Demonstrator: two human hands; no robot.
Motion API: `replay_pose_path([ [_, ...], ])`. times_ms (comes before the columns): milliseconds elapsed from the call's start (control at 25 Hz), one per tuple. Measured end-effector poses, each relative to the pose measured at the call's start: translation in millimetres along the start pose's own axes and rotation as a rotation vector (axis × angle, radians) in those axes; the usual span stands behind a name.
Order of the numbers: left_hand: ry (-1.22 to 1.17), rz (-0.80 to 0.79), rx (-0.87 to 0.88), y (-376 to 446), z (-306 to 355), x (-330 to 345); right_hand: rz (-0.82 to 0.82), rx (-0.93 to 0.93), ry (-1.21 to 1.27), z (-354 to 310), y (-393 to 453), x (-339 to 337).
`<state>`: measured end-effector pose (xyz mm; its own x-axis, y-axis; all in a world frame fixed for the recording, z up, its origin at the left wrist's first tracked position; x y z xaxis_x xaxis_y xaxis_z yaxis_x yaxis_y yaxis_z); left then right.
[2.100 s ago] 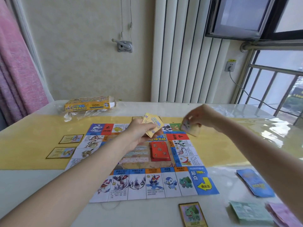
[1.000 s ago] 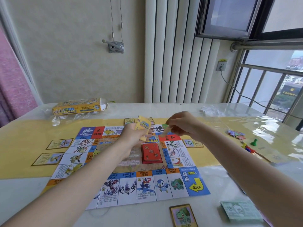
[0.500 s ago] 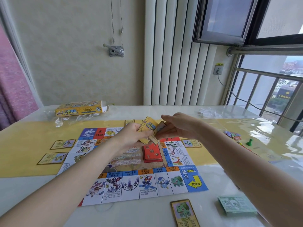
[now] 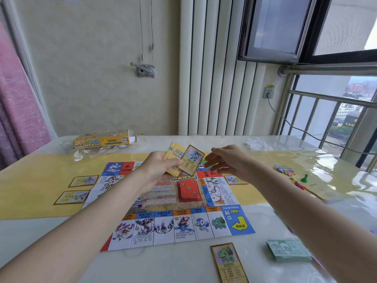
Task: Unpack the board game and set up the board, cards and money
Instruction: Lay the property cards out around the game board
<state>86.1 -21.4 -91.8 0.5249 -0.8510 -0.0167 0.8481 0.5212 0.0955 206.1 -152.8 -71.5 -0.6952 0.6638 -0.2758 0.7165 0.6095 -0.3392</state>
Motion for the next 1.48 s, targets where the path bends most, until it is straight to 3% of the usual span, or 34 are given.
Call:
replay_pose_path([
  [160, 0.048, 0.048, 0.001, -3, 3, -1, -0.087, -0.062, 0.086, -2, -4, 7],
  [360, 0.258, 0.014, 0.016, -21, 9, -17, -0.072, -0.175, -0.094, -14, -7, 30],
  [440, 0.322, 0.007, -0.023, -32, 9, -45, -0.084, -0.188, -0.137, -18, -1, 57],
  [520, 0.418, 0.101, -0.040, -46, 10, -93, -0.120, -0.198, -0.168, -23, 2, 97],
  [720, 0.304, 0.407, -0.115, -104, 1, -190, -0.307, -0.191, -0.397, -20, -14, 214],
  [920, 0.142, 0.466, -0.155, -122, -14, -202, -0.311, -0.328, -0.609, -15, -28, 287],
  [1200, 0.092, 0.494, -0.163, -119, -24, -203, -0.296, -0.313, -0.565, -9, -25, 297],
  [1480, 0.108, 0.549, -0.143, -101, -30, -207, -0.326, -0.093, -0.226, -7, 0, 258],
])
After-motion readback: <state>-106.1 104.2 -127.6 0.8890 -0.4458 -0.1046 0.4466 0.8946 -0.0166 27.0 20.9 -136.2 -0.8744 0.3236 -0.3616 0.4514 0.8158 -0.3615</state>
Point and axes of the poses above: each hand's wrist, its own y-axis towards the middle knuckle, its own x-axis out of the palm, z = x × y, the point moved 7 cm from there along y, towards the middle knuckle, and after that the axes turned 10 degrees about x, right-handed, at the moved point
